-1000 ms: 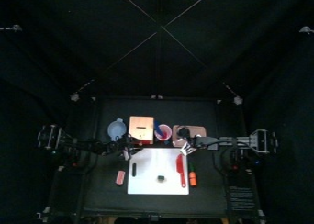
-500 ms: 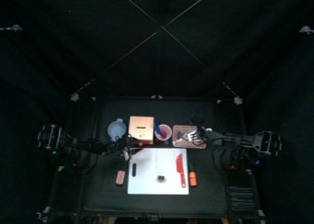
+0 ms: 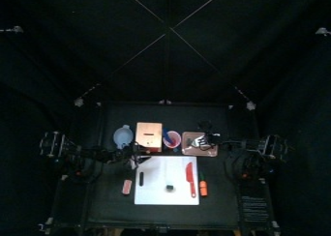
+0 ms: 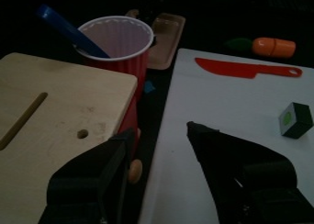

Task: Place sushi on board then cut the sushi with the knife then place the pieces on the plate
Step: Place the 4 sushi pieces on the plate

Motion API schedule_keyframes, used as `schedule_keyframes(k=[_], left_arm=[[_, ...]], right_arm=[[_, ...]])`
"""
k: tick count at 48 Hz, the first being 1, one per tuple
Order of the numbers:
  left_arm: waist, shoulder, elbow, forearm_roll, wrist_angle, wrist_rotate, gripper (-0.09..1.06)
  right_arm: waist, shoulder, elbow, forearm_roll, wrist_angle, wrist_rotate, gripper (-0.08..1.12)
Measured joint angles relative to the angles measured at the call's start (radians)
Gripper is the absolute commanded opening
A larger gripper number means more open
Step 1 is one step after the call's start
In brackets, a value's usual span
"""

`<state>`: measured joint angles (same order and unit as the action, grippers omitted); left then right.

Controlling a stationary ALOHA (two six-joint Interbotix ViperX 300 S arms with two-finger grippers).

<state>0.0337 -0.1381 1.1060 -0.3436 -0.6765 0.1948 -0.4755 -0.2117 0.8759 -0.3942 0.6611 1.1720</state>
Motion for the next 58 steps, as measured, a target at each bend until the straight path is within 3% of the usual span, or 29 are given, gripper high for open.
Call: schedule_keyframes(k=[9,14,28,35,40,58], left_arm=[[0.000,0.000,0.000,-0.002,0.000,0.000,0.86],[0.000,0.000,0.000,-0.002,0.000,0.000,0.86],[0.000,0.002,-0.028,-0.002,0.000,0.000,0.86],[-0.002,0.009,-0.043,-0.003,0.006,0.000,0.86],[-0.003,0.026,-0.063,-0.021,0.020,-0.002,0.86],[-0.006,0.058,-0.110,-0.032,0.058,0.000,0.86]], right_arm=[[0.101,-0.095,-0.008,-0.002,0.021,-0.015,0.86],[0.268,-0.101,-0.041,0.002,-0.040,-0.058,0.86],[0.603,0.107,-0.293,0.107,-0.144,-0.334,0.87],[0.680,0.249,-0.399,0.176,-0.156,-0.466,0.87],[0.715,0.321,-0.454,0.227,-0.169,-0.537,0.87],[0.730,0.430,-0.477,0.242,-0.172,-0.572,0.85]])
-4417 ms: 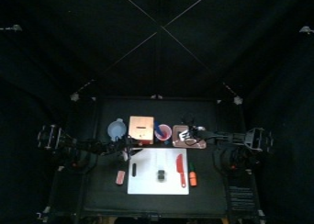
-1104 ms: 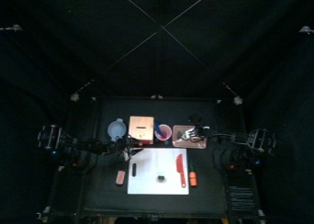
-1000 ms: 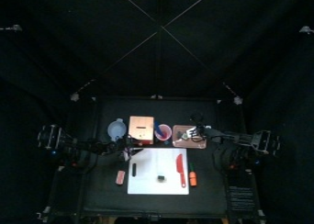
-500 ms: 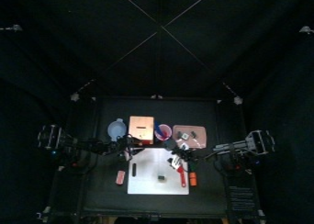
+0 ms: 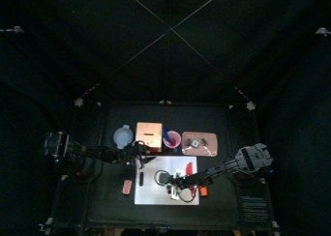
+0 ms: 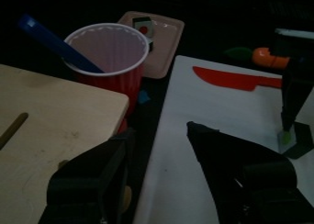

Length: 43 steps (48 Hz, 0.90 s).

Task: Place sushi on board then cut the sushi with the knife then place the pieces on the plate
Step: Place the 4 sushi pieces on the plate

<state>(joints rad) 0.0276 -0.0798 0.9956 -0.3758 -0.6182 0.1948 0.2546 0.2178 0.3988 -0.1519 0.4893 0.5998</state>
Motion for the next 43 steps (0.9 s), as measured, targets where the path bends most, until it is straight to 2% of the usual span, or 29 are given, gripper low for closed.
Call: schedule_keyframes(k=[4,14,24,33,38,43], left_arm=[[0.000,0.000,-0.002,0.002,-0.002,0.000,0.86],[0.000,0.000,-0.003,0.002,0.000,0.000,0.86],[-0.005,-0.003,-0.003,0.003,0.000,0.002,0.86],[-0.008,-0.006,-0.003,0.002,0.000,0.002,0.85],[-0.021,-0.014,-0.003,0.003,0.000,0.003,0.86],[-0.035,-0.040,-0.003,0.018,0.002,0.002,0.86]], right_arm=[[-0.002,0.020,-0.005,-0.002,0.006,0.002,0.78],[0.000,0.028,-0.009,-0.028,0.012,0.014,0.43],[-0.020,-0.051,0.060,-0.029,0.081,0.028,0.43],[-0.164,-0.247,0.252,-0.037,0.201,0.124,0.43],[-0.267,-0.388,0.387,-0.078,0.229,0.207,0.43],[-0.367,-0.531,0.517,-0.115,0.235,0.278,0.43]])
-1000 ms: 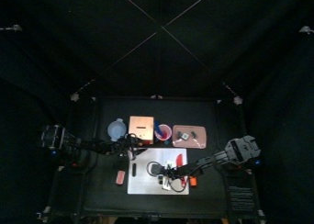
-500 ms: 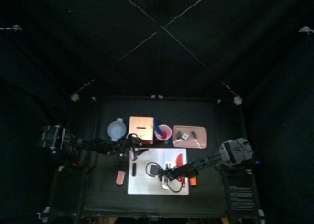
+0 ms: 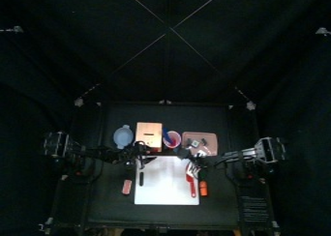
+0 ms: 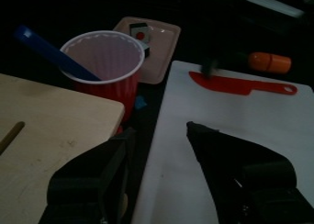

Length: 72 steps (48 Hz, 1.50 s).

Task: Place sushi on board then cut the sushi with the knife then place the pieces on the plate
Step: Place the 4 sushi pieces on the plate

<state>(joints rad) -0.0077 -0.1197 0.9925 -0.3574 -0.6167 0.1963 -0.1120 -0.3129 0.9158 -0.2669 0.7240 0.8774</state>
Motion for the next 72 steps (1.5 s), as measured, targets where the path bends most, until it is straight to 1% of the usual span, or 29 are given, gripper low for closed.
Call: schedule_keyframes(k=[4,7,14,17,20,23,30,37,42,52,62,65,67,72], left_arm=[[-0.003,-0.018,0.000,0.014,-0.002,0.002,0.86],[-0.003,-0.025,0.002,0.017,-0.002,0.002,0.86],[-0.003,-0.026,0.005,0.023,-0.002,0.002,0.86],[-0.003,-0.028,0.005,0.032,-0.002,0.002,0.86],[-0.003,-0.032,0.005,0.054,-0.003,0.002,0.86],[-0.003,-0.040,0.005,0.074,-0.003,0.002,0.86],[-0.003,-0.046,0.005,0.081,-0.005,0.002,0.86],[-0.003,-0.051,0.011,0.083,-0.005,0.000,0.86],[-0.003,-0.055,0.011,0.083,-0.005,0.000,0.85],[-0.003,-0.055,0.011,0.083,-0.005,0.000,0.86],[-0.003,-0.055,0.011,0.083,-0.005,0.002,0.86],[-0.003,-0.055,0.011,0.083,-0.005,0.000,0.86],[-0.003,-0.055,0.012,0.081,-0.003,0.000,0.86],[-0.003,-0.055,0.011,0.081,-0.005,-0.002,0.86]], right_arm=[[-0.091,-0.117,0.092,-0.006,0.000,0.071,0.43],[-0.160,-0.190,0.143,-0.009,0.002,0.115,0.43],[-0.261,-0.299,0.190,-0.029,-0.006,0.186,0.43],[-0.310,-0.299,0.193,-0.052,-0.015,0.206,0.43],[-0.364,-0.281,0.196,-0.071,-0.038,0.210,0.44],[-0.387,-0.272,0.196,-0.072,-0.064,0.209,0.46],[-0.426,-0.213,0.199,-0.080,-0.138,0.209,0.58],[-0.437,-0.170,0.199,-0.089,-0.196,0.199,0.72],[-0.449,-0.160,0.201,-0.110,-0.199,0.206,0.77],[-0.454,-0.178,0.199,-0.124,-0.179,0.204,0.78],[-0.440,-0.255,0.183,-0.112,-0.138,0.204,0.78],[-0.407,-0.288,0.173,-0.089,-0.141,0.206,0.78],[-0.360,-0.311,0.163,-0.071,-0.155,0.201,0.78],[-0.206,-0.325,0.137,-0.054,-0.241,0.196,0.78]])
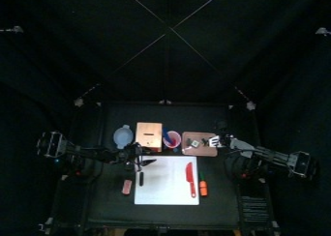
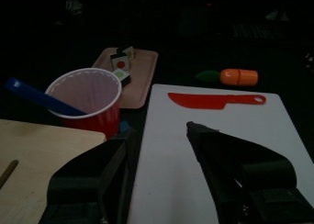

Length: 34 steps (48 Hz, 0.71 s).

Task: Place sushi on board then cut the sushi with the knife then place the pieces on the plate
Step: Place the 4 sushi pieces on the plate

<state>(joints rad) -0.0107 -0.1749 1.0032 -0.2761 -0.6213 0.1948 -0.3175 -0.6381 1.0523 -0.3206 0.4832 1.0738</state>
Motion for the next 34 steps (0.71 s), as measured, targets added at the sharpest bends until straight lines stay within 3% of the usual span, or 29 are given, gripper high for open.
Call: schedule_keyframes(k=[9,19,34], left_arm=[[0.000,-0.002,0.006,-0.006,0.000,0.000,0.86],[0.005,-0.002,0.029,-0.008,0.000,-0.002,0.86],[0.006,-0.002,0.048,-0.012,0.000,0.000,0.86]], right_arm=[[0.210,0.026,-0.014,-0.112,-0.322,-0.003,0.77],[0.242,0.121,-0.014,-0.202,-0.643,-0.002,0.77],[0.242,0.276,-0.061,-0.213,-0.684,-0.002,0.77]])
